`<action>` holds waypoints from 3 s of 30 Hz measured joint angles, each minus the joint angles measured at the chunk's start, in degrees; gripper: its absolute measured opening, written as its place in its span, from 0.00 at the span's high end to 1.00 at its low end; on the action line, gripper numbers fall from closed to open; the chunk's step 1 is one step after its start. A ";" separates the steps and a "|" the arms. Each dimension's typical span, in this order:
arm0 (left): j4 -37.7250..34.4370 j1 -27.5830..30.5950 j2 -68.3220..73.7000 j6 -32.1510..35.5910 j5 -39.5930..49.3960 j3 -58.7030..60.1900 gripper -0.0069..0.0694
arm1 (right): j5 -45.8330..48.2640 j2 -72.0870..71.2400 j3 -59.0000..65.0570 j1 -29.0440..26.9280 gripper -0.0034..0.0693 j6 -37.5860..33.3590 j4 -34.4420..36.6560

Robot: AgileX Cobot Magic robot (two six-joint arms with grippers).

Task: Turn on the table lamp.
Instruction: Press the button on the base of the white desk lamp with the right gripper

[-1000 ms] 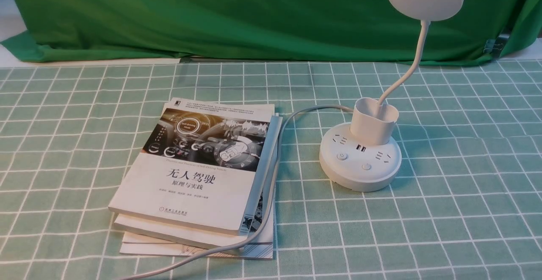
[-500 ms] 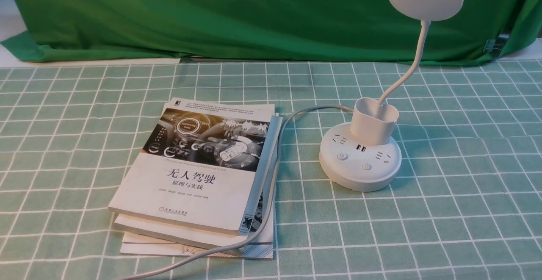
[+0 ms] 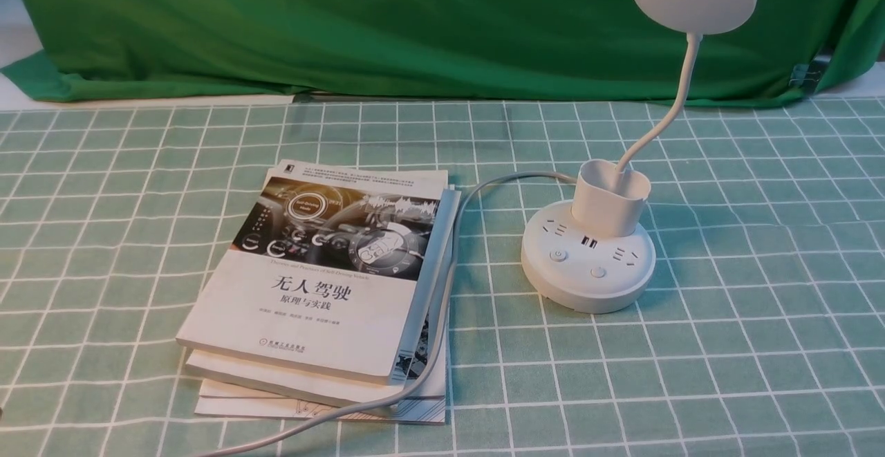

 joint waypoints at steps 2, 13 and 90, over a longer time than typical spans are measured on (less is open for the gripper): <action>0.00 0.00 2.09 0.00 0.00 0.00 0.88 | 0.00 0.00 0.00 0.00 0.63 -1.95 -0.99; 0.73 0.00 20.17 2.40 -4.06 0.00 0.88 | 0.53 4.00 -10.72 2.14 0.81 -32.68 0.21; 1.44 0.00 25.36 2.96 -8.29 0.00 0.88 | 3.43 94.57 -53.69 21.90 0.92 -71.63 4.86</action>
